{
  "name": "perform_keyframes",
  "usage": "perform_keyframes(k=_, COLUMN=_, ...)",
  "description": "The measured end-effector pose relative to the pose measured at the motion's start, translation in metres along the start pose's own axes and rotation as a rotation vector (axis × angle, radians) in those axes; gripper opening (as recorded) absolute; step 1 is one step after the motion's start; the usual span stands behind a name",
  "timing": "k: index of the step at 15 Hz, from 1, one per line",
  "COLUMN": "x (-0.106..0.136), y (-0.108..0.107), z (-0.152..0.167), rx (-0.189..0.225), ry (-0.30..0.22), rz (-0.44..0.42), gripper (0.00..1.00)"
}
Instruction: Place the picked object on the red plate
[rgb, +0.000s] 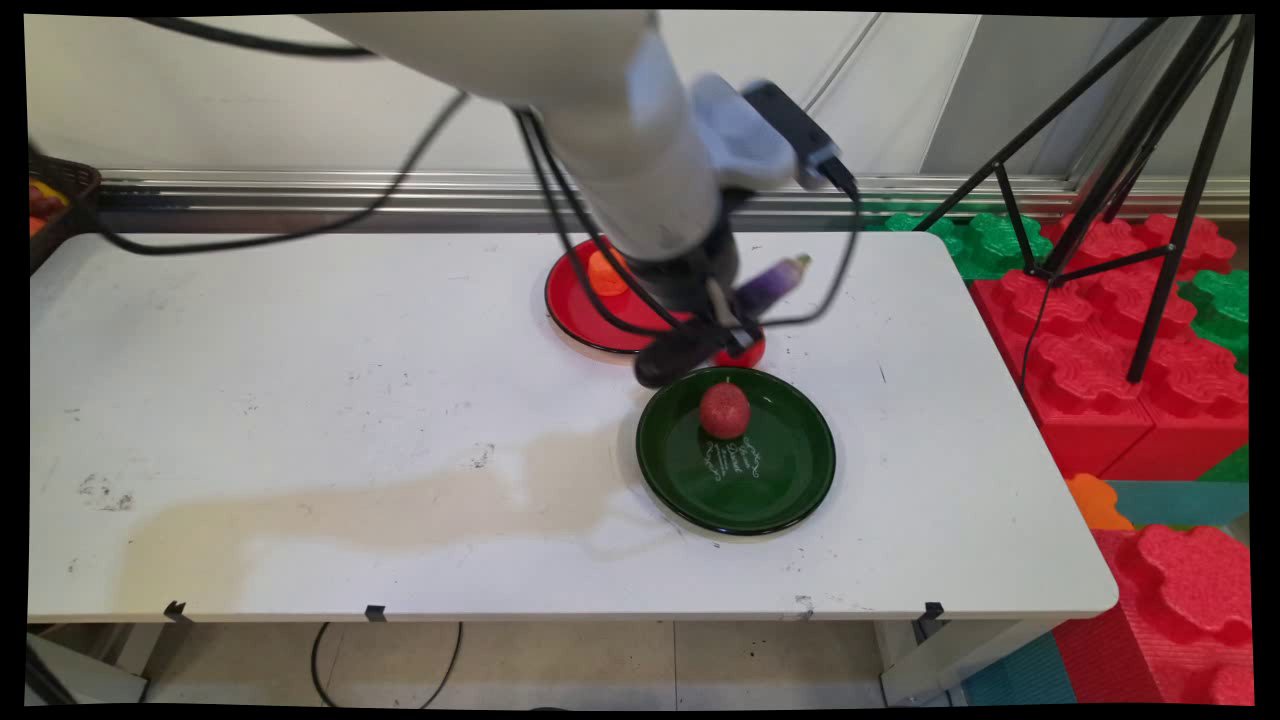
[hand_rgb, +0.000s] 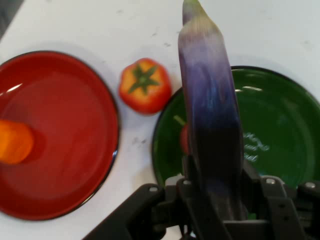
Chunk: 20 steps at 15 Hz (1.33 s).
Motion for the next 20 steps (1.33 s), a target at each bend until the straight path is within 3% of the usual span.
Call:
perform_keyframes(k=5, x=-0.015, y=-0.035, z=-0.027, rx=0.037, ry=0.002, rz=-0.055, gripper=0.0)
perform_keyframes(k=10, x=-0.019, y=-0.074, z=-0.024, rx=0.087, ry=0.003, rz=-0.079, gripper=0.0)
perform_keyframes(k=15, x=-0.013, y=-0.122, z=0.006, rx=0.131, ry=-0.029, rz=-0.08, gripper=0.0)
perform_keyframes(k=20, x=-0.008, y=-0.156, z=0.052, rx=0.109, ry=-0.081, rz=-0.06, gripper=0.0)
